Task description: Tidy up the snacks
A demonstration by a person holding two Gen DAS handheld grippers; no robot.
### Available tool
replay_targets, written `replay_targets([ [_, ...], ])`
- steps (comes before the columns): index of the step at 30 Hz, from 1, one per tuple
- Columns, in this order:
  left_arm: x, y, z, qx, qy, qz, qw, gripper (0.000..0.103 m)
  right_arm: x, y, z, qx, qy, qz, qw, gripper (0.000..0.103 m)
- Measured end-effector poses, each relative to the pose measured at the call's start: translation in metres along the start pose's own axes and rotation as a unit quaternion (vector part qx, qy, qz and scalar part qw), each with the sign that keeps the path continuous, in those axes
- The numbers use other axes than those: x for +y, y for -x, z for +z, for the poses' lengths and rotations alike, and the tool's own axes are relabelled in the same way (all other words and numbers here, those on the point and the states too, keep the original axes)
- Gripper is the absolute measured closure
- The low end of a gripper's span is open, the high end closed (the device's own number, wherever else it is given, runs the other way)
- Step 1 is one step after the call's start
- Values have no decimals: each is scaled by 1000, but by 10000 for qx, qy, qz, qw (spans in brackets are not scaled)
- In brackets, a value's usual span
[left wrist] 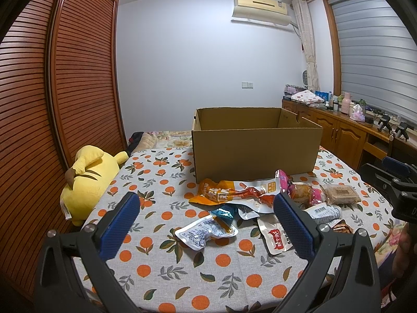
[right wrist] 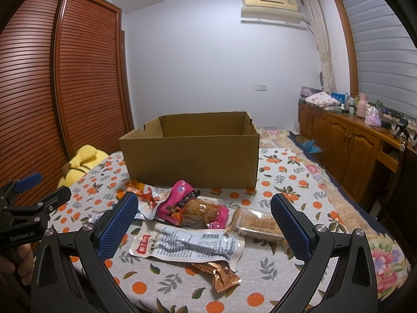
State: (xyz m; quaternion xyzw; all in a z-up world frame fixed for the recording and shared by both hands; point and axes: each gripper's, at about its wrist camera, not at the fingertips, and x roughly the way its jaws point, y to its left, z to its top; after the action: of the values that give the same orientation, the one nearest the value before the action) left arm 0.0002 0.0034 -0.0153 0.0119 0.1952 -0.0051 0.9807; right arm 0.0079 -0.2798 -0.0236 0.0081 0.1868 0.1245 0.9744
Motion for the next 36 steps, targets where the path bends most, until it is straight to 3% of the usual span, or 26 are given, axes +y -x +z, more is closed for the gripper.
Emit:
replay_targets([
  [9, -1, -1, -2, 38, 0, -18, 10000, 0, 12, 4, 5, -1, -9, -4, 10000, 0],
  [16, 4, -14, -7, 214, 63, -101, 9997, 0, -17, -13, -12, 59, -21, -78, 9999, 0],
  [22, 8, -28, -13, 357, 25, -134, 9993, 0, -28, -16, -7, 170, 16, -289, 9994, 0],
  [28, 16, -42, -16, 513, 55, -272, 9983, 0, -50, -36, -12, 510, 116, -282, 9982, 0],
  [36, 19, -63, -20, 842, 4, -414, 9956, 0, -71, -81, -21, 1250, 167, 54, 9920, 1],
])
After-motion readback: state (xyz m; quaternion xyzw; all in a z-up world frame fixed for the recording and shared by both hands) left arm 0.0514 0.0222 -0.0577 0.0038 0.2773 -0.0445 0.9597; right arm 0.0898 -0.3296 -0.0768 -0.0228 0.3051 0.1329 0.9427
